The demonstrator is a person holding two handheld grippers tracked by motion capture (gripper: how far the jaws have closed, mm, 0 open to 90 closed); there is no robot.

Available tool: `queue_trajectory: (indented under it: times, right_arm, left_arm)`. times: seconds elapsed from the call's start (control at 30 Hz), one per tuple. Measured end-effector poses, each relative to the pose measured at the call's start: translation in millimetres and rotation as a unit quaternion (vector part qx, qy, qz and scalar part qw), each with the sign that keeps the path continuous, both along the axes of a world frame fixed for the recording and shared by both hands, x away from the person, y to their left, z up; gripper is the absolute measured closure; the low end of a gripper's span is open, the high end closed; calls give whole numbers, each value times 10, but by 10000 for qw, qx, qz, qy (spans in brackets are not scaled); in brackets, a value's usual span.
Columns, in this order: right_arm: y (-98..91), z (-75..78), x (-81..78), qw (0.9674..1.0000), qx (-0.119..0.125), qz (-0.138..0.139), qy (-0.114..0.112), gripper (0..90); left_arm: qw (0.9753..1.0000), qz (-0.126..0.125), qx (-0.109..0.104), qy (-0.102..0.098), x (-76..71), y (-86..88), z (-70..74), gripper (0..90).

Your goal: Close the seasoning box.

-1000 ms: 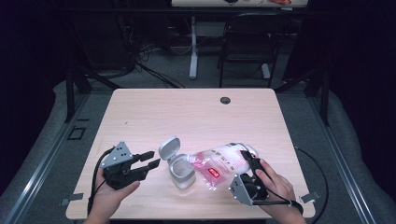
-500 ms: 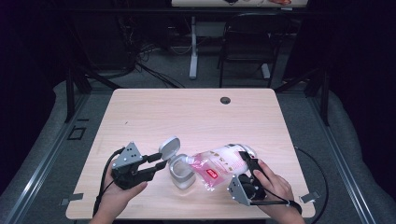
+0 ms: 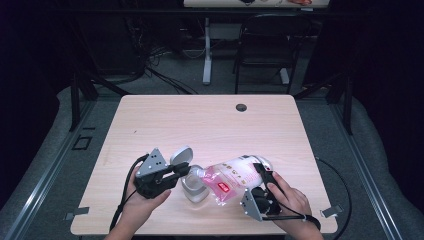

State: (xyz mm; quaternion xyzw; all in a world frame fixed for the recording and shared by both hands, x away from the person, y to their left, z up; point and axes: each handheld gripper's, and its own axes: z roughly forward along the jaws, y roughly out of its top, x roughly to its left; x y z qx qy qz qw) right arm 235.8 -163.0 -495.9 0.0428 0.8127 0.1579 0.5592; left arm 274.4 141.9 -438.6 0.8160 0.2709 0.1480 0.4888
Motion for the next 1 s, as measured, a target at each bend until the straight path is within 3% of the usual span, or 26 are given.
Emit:
queue_trajectory:
  times: [0.07, 0.57, 1.0]
  right_arm:
    - [0, -14, 10, 10000, 70, 60, -19, 525]
    - [34, 5, 37, 10000, -68, 24, -63, 526]
    - [48, 116, 53, 9985, -537, 3, -120, 527]
  left_arm:
    - [10000, -18, -11, -13, 7, -35, 0, 827]
    - [9999, -116, 67, 2, 35, -112, -7, 861]
    - [9999, 56, 106, -41, 25, 51, -48, 796]
